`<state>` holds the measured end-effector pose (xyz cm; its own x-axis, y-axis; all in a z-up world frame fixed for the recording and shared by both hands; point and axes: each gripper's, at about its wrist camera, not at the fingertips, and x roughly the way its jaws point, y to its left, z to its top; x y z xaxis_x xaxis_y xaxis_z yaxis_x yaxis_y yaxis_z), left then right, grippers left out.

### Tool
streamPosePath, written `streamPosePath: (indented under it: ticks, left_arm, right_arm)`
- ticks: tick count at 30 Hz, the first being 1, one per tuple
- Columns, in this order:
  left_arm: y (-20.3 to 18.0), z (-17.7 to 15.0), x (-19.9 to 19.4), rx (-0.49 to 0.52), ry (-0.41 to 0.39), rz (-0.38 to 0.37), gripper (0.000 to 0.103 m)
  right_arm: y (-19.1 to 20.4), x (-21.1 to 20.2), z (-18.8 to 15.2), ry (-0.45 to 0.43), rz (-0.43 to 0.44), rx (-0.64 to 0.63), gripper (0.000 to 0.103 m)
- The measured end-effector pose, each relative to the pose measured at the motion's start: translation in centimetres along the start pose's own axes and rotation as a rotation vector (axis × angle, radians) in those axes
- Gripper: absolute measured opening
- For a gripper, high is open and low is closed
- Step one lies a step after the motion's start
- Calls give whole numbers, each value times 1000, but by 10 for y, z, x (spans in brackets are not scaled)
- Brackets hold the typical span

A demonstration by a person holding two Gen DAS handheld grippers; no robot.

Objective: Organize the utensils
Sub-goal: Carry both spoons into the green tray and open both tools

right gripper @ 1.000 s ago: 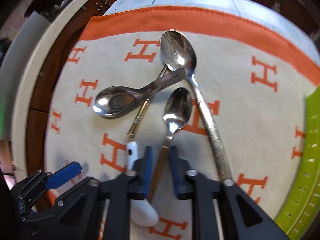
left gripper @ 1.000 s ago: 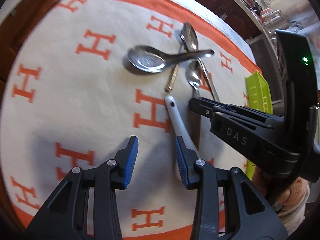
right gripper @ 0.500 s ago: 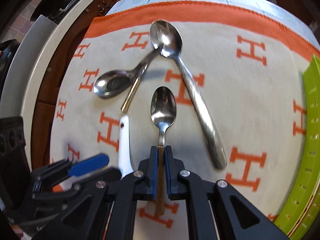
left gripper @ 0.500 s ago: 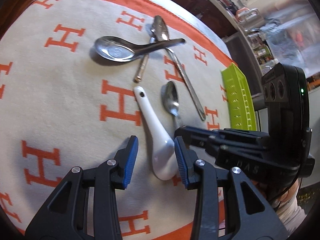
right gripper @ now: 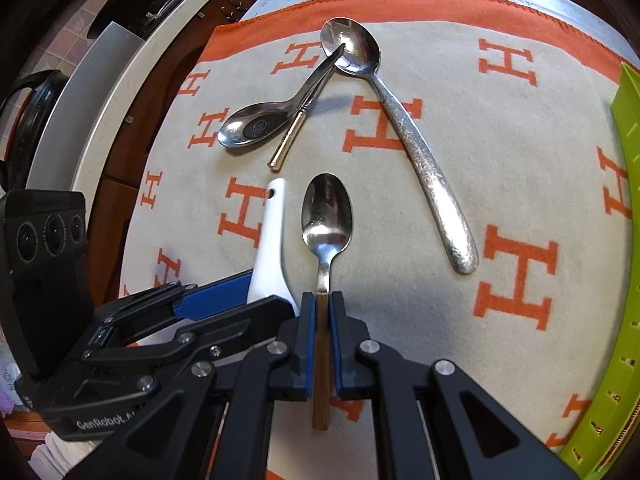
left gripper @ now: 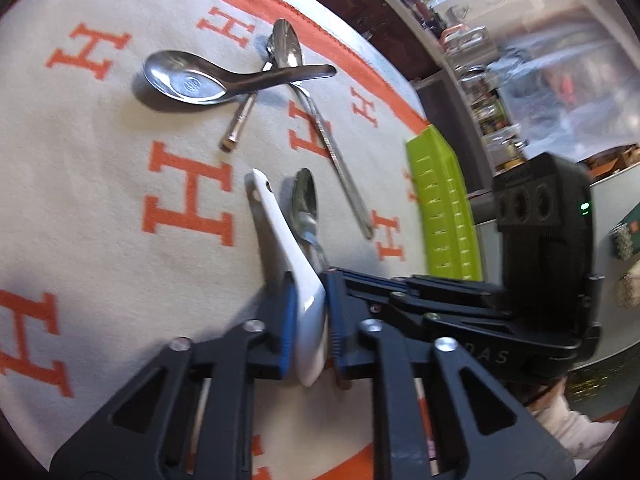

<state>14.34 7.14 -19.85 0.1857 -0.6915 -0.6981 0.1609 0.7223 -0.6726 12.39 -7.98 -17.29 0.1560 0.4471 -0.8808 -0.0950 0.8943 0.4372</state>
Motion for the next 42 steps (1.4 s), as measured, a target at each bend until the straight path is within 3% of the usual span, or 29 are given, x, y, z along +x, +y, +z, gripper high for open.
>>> streamPosePath:
  ticks: [6, 18, 31, 37, 42]
  left_arm:
    - [-1, 1, 4, -4, 0, -2, 11]
    - [-48, -8, 4, 128, -22, 191, 8]
    - [-133, -6, -12, 242, -47, 144, 8]
    - [-195, -9, 10, 313, -18, 143, 8]
    - [-246, -13, 46, 373, 23, 140, 8]
  right_arm:
    - [-14, -5, -5, -22, 59, 44, 7]
    - [-25, -10, -12, -49, 105, 91, 6]
    - [-59, -60, -34, -165, 155, 167, 6]
    - [-81, -107, -50, -263, 148, 186, 6]
    - [-116, -144, -69, -344, 70, 233, 6]
